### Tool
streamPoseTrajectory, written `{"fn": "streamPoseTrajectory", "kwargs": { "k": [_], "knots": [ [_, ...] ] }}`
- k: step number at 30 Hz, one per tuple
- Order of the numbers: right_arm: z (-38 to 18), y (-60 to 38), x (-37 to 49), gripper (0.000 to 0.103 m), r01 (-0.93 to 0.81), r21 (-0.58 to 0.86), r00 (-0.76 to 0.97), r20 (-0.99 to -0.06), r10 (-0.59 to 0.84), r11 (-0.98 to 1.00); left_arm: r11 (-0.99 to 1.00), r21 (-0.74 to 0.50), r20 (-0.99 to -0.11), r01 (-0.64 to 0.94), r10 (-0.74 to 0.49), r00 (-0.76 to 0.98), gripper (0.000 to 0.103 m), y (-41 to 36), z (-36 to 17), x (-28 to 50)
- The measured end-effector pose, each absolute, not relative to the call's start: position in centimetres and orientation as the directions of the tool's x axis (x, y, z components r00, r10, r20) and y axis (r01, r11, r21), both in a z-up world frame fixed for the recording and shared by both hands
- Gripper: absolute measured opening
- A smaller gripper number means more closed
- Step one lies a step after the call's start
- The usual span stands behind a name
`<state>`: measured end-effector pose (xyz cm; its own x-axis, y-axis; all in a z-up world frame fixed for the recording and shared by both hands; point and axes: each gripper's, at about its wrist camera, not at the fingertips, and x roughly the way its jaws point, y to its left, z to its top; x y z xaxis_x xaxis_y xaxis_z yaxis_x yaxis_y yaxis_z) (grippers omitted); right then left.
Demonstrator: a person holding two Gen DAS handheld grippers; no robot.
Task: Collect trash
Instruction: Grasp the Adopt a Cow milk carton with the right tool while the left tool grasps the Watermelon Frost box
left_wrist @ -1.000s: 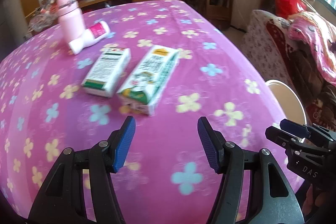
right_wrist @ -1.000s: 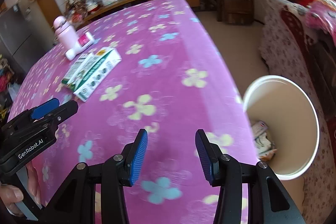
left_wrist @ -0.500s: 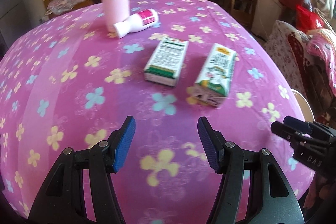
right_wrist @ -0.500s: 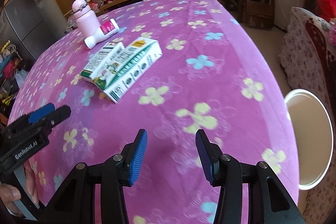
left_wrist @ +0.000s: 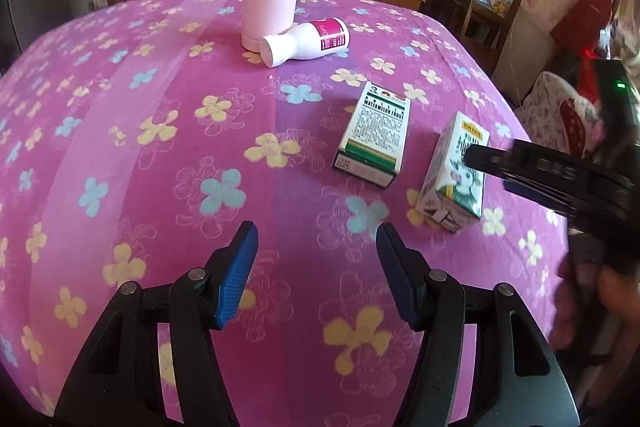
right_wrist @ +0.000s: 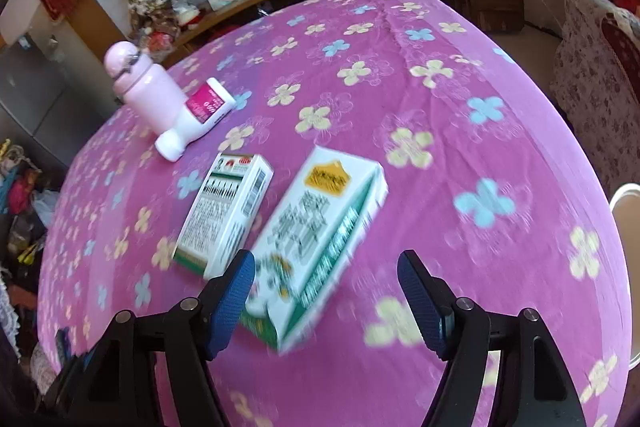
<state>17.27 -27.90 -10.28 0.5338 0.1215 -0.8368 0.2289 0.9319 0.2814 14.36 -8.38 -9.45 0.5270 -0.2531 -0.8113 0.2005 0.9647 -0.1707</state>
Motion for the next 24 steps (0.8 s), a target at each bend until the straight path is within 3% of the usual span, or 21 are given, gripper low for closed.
{"fn": "streamPoseTrajectory", "kwargs": {
  "k": [5,9,13,16,24],
  "knots": [
    [-11.2,-26.9,19.6,0.072,0.219,0.249,0.51,-0.853,0.107,0.943,0.963,-0.18,-0.816,0.201,-0.26,0.517,0.06,-8.3,-9.2,15.9],
    [-11.7,-27.2,19.2,0.065,0.158,0.256,0.5,-0.853,0.146,0.954,0.959,-0.187,-0.819,0.211,-0.271,0.505,0.061,-8.8,-9.1,17.3],
    [-11.3,-28.3,16.2,0.064,0.086,0.237,0.459,-0.871,0.173,0.968,0.953,-0.197,-0.817,0.228,-0.288,0.5,0.071,-10.2,-9.4,19.0],
    [-11.3,-29.4,13.6,0.064,0.063,0.224,0.45,-0.876,0.173,0.972,0.951,-0.201,-0.826,0.234,-0.293,0.482,0.071,-11.7,-9.9,20.4],
    [-11.6,-31.7,11.6,0.065,0.139,0.296,0.454,-0.867,0.205,0.945,0.97,-0.034,-0.854,0.241,-0.153,0.497,0.071,-16.4,-12.0,23.4]
  ]
}}
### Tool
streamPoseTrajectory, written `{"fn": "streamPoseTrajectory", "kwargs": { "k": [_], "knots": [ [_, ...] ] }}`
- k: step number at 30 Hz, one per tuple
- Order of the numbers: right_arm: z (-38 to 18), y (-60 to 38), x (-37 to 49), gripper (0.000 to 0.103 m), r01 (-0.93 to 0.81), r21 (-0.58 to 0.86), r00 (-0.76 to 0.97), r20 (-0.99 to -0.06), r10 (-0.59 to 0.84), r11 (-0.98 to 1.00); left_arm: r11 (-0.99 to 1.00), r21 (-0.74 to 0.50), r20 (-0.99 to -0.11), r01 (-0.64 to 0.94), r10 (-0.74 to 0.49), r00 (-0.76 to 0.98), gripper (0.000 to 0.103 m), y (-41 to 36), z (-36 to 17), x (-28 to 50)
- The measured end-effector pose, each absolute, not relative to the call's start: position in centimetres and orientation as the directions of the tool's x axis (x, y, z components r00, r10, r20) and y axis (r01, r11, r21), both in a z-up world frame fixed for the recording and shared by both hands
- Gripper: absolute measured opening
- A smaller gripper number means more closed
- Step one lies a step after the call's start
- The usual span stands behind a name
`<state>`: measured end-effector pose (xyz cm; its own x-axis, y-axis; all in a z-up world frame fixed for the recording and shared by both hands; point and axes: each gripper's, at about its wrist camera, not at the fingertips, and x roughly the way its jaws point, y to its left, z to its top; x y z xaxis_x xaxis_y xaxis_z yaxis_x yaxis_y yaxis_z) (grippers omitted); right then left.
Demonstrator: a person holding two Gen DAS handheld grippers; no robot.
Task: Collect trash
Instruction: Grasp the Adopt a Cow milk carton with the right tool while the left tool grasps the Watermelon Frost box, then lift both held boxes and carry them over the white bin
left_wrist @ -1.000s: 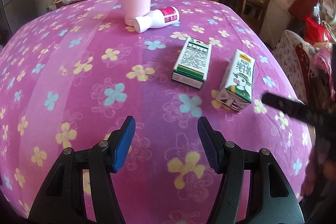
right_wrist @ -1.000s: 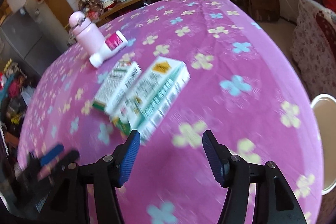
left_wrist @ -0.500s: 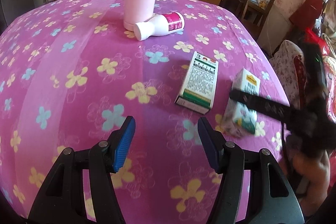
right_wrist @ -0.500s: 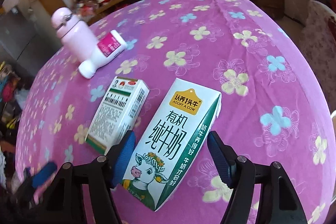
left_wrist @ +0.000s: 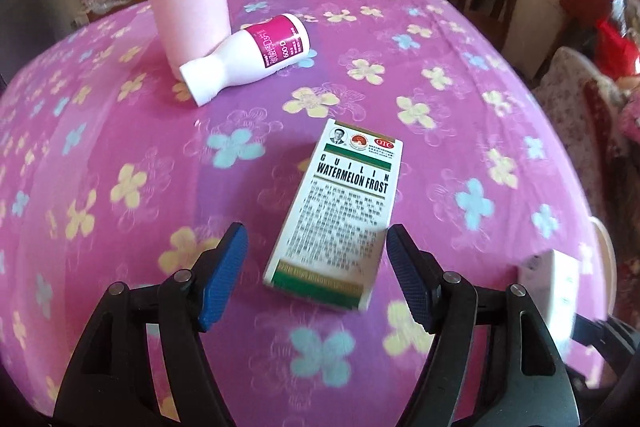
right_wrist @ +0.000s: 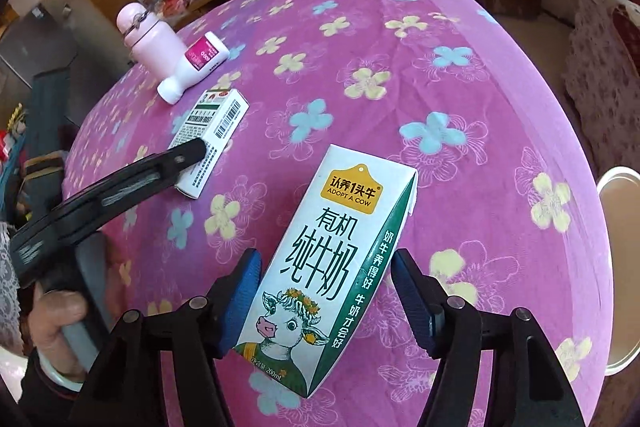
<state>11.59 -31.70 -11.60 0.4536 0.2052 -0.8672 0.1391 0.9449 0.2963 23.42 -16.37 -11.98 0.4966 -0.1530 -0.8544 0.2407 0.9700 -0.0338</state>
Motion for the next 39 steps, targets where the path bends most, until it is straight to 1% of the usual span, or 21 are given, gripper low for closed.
{"fn": "streamPoseTrajectory", "kwargs": {
  "k": [3,5,6,7,9,10,14,23,33,39],
  "knots": [
    [-11.7,-31.3,11.6,0.065,0.149,0.292,0.463,-0.865,0.194,0.945,0.97,0.014,-0.865,0.241,-0.109,0.489,0.071,-17.0,-12.6,24.2],
    [-12.1,-31.0,12.0,0.065,0.169,0.298,0.465,-0.864,0.191,0.939,0.972,0.012,-0.868,0.235,-0.107,0.486,0.07,-16.9,-12.9,24.4],
    [-12.2,-31.0,12.0,0.065,0.174,0.309,0.469,-0.861,0.198,0.935,0.973,-0.004,-0.869,0.232,-0.118,0.481,0.067,-16.7,-12.9,24.4],
    [-12.2,-30.9,12.1,0.065,0.176,0.315,0.472,-0.858,0.201,0.932,0.972,-0.036,-0.871,0.232,-0.145,0.47,0.059,-16.4,-13.0,24.2],
    [-12.3,-30.4,12.1,0.065,0.157,0.314,0.478,-0.854,0.206,0.936,0.971,-0.069,-0.872,0.23,-0.171,0.459,0.059,-15.9,-12.9,23.7],
    [-12.2,-30.3,12.0,0.059,0.14,0.306,0.479,-0.853,0.206,0.942,0.97,-0.075,-0.871,0.232,-0.177,0.457,0.058,-15.5,-12.8,23.2],
    [-11.9,-29.5,10.8,0.058,0.087,0.262,0.49,-0.851,0.188,0.961,0.967,-0.071,-0.859,0.246,-0.185,0.478,0.058,-14.4,-12.0,19.9],
    [-9.2,-28.6,5.7,0.058,0.003,0.253,0.531,-0.82,0.213,0.967,0.966,-0.089,-0.835,0.241,-0.205,0.51,0.057,-12.3,-10.5,12.2],
    [-7.8,-29.5,1.4,0.058,0.017,0.244,0.561,-0.805,0.192,0.97,0.958,-0.071,-0.79,0.276,-0.223,0.572,0.055,-13.4,-8.4,6.9],
    [-8.4,-30.0,0.4,0.058,0.029,0.232,0.547,-0.818,0.179,0.972,0.952,-0.071,-0.802,0.298,-0.233,0.551,0.055,-14.3,-8.7,5.7]
  ]
}}
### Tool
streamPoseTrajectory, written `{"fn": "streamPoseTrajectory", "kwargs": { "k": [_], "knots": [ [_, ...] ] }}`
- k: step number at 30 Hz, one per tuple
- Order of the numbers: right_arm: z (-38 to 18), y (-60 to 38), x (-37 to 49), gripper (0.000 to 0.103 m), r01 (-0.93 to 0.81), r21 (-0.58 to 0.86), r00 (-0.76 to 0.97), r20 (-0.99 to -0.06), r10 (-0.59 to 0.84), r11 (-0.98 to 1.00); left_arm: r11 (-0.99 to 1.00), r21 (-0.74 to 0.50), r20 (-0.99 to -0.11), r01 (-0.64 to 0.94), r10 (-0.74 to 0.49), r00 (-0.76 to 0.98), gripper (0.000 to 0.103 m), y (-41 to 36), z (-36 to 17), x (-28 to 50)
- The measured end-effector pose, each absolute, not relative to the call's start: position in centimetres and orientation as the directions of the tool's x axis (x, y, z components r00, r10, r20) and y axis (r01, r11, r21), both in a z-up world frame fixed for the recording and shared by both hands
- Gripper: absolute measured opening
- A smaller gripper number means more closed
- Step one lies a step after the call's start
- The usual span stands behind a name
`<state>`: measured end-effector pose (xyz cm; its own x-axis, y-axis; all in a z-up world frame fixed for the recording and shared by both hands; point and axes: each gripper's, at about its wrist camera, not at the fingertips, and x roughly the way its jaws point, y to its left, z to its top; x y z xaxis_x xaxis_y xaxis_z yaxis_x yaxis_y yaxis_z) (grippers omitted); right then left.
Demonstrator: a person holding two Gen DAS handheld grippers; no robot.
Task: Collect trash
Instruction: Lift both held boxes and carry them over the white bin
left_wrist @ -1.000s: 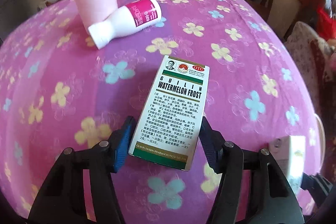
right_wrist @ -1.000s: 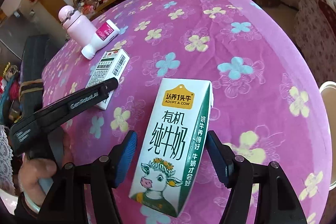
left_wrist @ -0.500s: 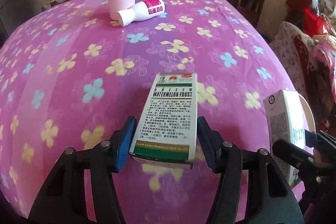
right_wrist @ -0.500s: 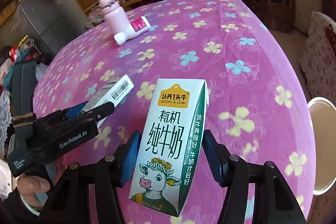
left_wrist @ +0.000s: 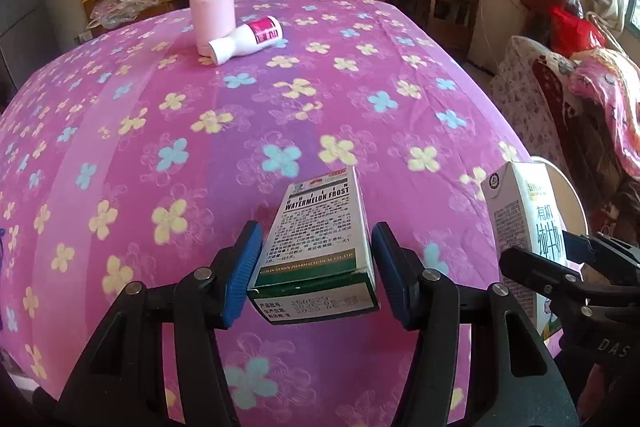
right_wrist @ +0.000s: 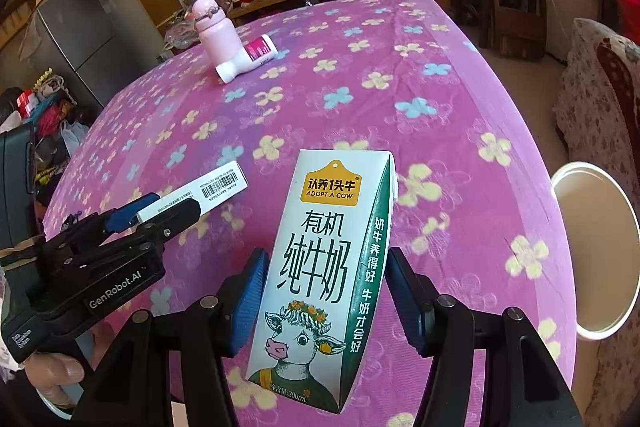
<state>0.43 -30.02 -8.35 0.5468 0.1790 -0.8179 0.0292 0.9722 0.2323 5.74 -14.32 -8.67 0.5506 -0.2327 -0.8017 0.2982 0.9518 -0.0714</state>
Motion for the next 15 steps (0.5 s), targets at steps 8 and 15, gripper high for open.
{"fn": "streamPoseTrajectory", "kwargs": {
  "k": [8,15],
  "knots": [
    [-10.7,-30.3,-0.1,0.058,0.034,0.231,0.469,-0.863,0.189,0.972,0.948,-0.115,-0.866,0.296,-0.242,0.437,0.055,-14.1,-11.3,5.7],
    [-12.2,-30.7,0.3,0.059,0.098,0.255,0.404,-0.894,0.196,0.962,0.949,-0.047,-0.883,0.311,-0.185,0.432,0.056,-15.3,-12.2,6.8]
  ]
}}
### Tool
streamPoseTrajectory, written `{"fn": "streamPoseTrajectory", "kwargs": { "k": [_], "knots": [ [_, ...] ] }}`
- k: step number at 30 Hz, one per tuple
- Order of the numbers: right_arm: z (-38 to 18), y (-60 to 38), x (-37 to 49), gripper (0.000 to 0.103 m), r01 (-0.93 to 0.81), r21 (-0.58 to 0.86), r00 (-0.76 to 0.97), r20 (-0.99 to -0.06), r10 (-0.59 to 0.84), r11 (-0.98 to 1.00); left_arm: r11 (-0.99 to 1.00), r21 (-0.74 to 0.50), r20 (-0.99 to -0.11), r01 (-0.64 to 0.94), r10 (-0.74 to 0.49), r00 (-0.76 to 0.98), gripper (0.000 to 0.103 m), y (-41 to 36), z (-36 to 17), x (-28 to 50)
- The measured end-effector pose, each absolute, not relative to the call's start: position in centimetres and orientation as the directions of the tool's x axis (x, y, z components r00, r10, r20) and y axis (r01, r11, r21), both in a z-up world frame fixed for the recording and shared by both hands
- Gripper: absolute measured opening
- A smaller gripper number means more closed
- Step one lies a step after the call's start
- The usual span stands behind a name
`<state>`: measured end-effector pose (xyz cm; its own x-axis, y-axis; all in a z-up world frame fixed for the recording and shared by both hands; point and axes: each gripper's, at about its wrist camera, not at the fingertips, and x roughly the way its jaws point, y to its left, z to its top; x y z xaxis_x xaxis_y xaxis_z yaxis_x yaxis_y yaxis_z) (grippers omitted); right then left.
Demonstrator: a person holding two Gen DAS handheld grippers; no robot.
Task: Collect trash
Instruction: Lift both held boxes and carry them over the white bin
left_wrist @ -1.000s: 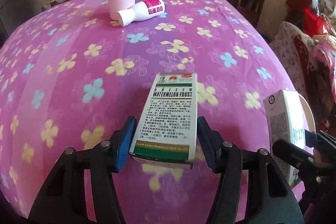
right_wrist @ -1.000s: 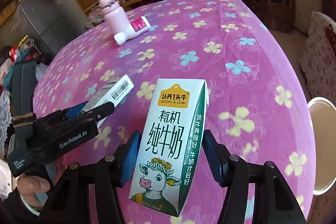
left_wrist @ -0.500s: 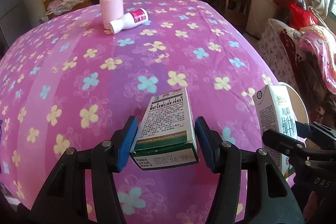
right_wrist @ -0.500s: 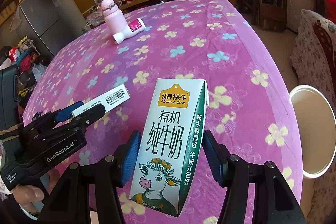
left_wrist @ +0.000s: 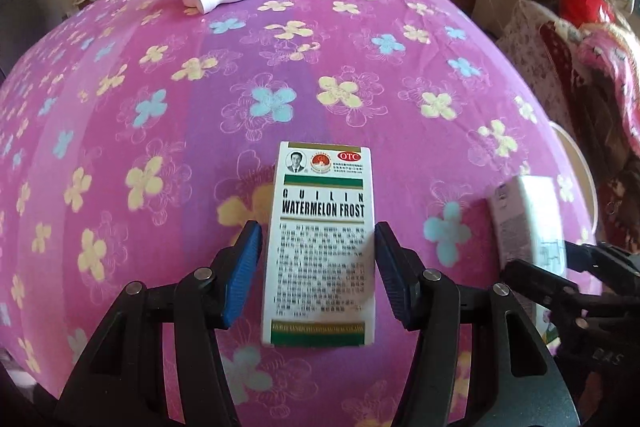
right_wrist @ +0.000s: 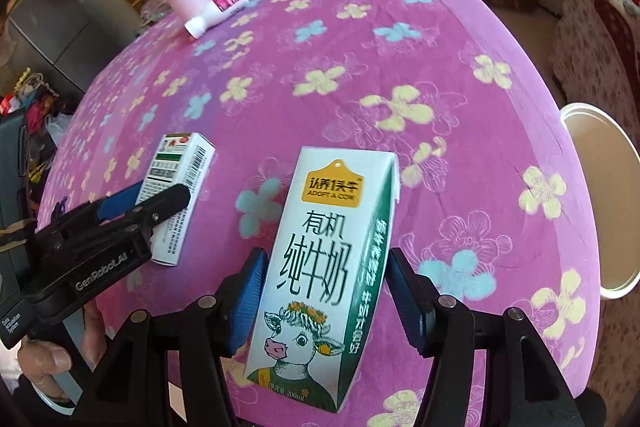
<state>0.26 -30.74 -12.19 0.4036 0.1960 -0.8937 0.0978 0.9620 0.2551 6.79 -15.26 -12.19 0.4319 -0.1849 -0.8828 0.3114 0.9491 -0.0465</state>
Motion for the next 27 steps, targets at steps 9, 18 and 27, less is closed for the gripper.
{"fn": "streamPoseTrajectory", "kwargs": {
  "k": [9,18,27],
  "knots": [
    [-12.2,-30.4,0.1,0.058,0.075,0.236,0.436,-0.881,0.181,0.969,0.949,-0.066,-0.871,0.308,-0.205,0.446,0.049,-15.3,-12.6,6.7],
    [-9.3,-32.1,-1.1,0.058,0.076,0.234,0.527,-0.835,0.16,0.969,0.931,-0.06,-0.821,0.361,-0.252,0.512,0.049,-17.3,-9.4,5.5],
    [-7.4,-36.0,-2.8,0.058,0.139,0.238,0.573,-0.811,0.118,0.961,0.899,-0.058,-0.795,0.435,-0.305,0.525,0.049,-21.8,-7.1,4.4]
  ]
}}
